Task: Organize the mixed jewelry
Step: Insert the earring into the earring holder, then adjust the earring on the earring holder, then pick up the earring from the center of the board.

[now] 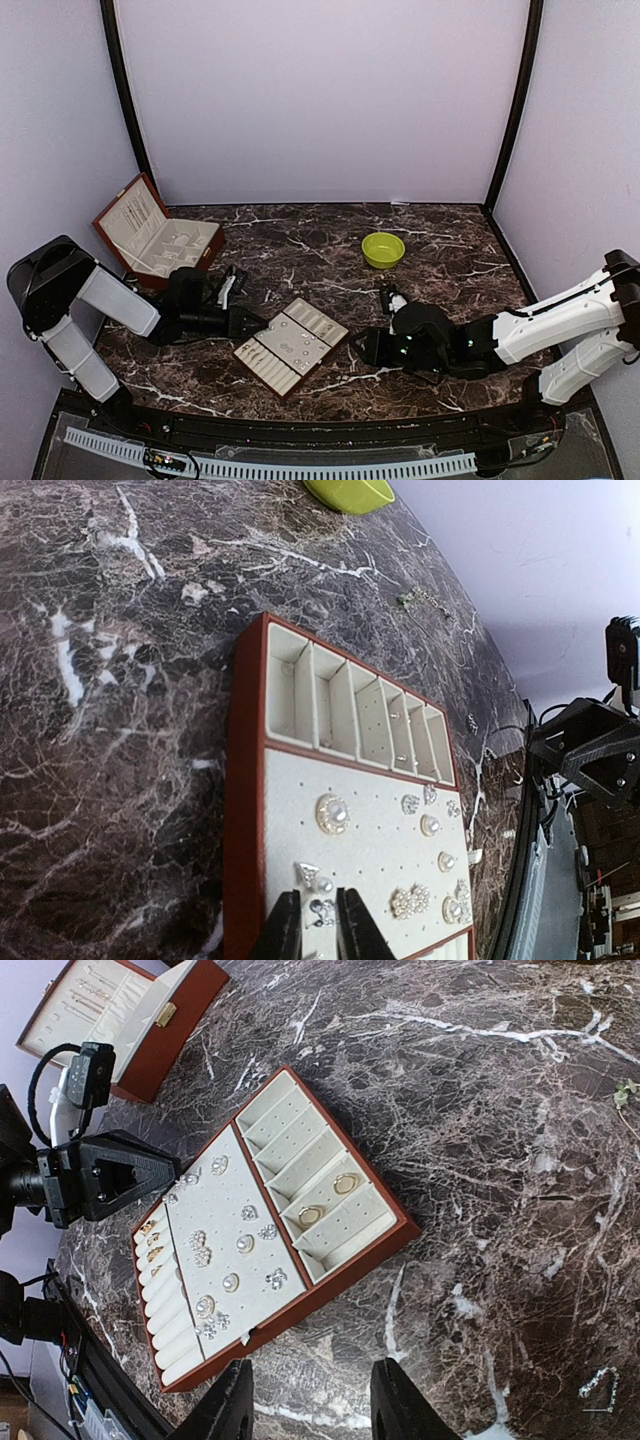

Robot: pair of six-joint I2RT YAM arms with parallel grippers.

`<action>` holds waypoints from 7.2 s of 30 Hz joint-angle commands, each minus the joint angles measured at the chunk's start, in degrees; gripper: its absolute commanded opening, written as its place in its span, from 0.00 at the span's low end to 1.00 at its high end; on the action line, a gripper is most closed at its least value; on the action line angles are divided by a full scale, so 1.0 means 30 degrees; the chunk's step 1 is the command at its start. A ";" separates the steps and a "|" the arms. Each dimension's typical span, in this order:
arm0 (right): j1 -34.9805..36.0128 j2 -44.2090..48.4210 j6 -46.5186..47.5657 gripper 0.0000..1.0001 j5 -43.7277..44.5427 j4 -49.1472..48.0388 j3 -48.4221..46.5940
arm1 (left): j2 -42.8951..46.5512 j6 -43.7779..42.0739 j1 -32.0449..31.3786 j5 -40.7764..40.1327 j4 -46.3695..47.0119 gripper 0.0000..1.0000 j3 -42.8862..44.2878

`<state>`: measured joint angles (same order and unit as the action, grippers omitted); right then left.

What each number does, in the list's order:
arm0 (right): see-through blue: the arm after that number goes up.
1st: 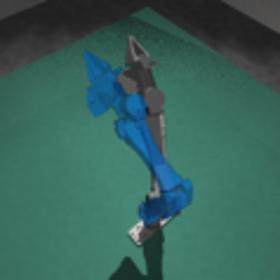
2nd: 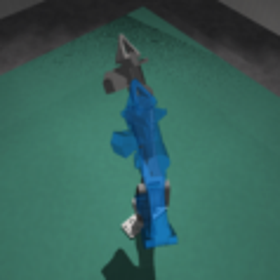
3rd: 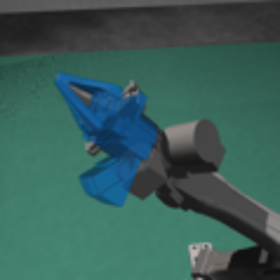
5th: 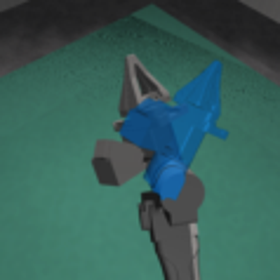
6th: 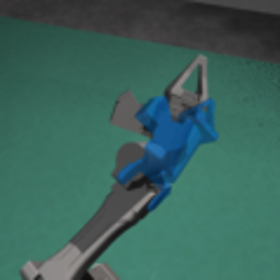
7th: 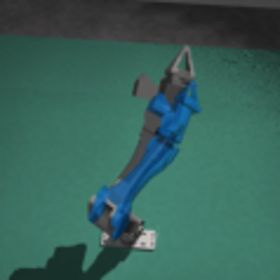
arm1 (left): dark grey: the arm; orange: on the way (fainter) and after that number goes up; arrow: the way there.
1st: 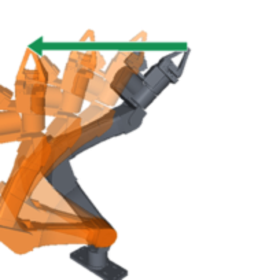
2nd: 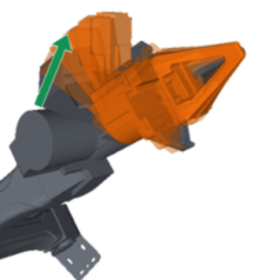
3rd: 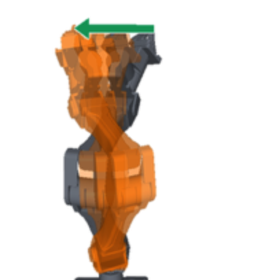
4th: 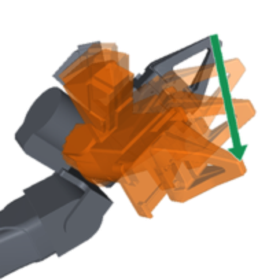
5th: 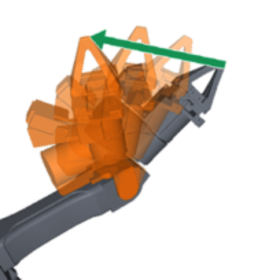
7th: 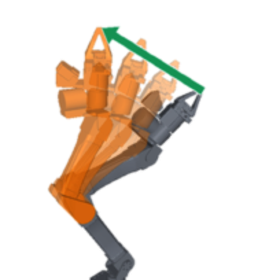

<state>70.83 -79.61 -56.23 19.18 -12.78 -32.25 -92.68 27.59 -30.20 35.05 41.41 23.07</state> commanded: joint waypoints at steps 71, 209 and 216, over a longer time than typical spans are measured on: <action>-0.0992 0.3674 -0.0561 0.89 0.1109 -0.0355 0.2783 | 0.0767 -0.1932 0.0104 -0.1942 -1.0514 0.58 0.3986; -0.0226 -0.0925 -0.0641 0.22 0.0356 1.5098 -0.2266 | 1.0063 -0.9462 -0.0218 -0.6760 -1.8128 0.76 0.7662; 0.0106 -0.1164 -0.1100 0.12 0.0218 1.5101 -0.1936 | 1.0064 -0.9484 -0.0216 -0.6705 -1.8087 0.76 0.7662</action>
<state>70.46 -82.46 -58.35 19.75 31.48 -38.35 -63.51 -0.82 -31.22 14.15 -12.58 46.83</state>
